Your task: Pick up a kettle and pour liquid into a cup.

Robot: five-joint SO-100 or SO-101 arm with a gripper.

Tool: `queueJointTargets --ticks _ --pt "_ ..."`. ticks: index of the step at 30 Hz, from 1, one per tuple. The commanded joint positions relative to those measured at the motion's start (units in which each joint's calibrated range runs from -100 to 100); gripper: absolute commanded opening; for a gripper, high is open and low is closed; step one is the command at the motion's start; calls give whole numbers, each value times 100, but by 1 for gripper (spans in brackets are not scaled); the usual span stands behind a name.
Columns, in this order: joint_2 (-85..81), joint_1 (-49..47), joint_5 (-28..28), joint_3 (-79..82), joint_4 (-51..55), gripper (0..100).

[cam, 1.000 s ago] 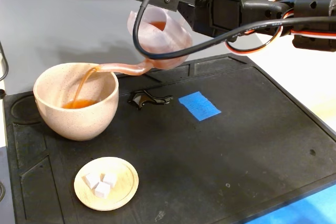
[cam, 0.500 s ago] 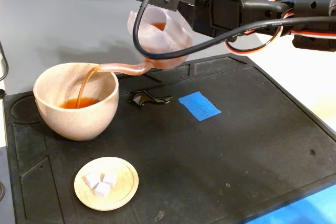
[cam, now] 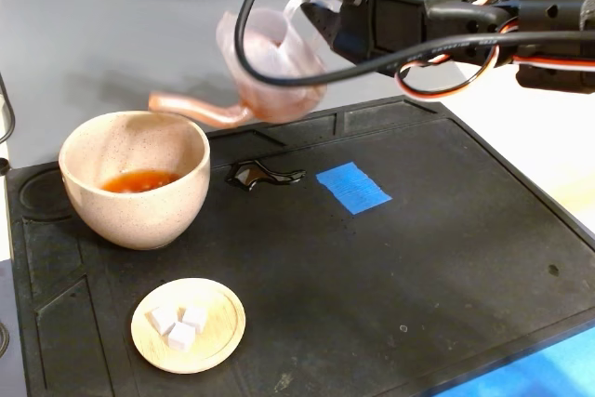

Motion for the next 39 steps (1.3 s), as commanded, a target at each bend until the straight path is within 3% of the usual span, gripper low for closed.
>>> queueJointTargets --ticks 1,7,12,16,21,31,39 --pt "-159 66 -437 -425 208 1" --pt "-177 310 -468 -434 312 0" --pt "-177 469 -914 -407 347 0" --pt "-765 637 -1161 -189 1453 0" --pt "-1525 713 -1324 818 1600 0" --pt "-1789 1040 -1329 2651 684 0" --pt "-808 1032 -1329 2560 -51 0"
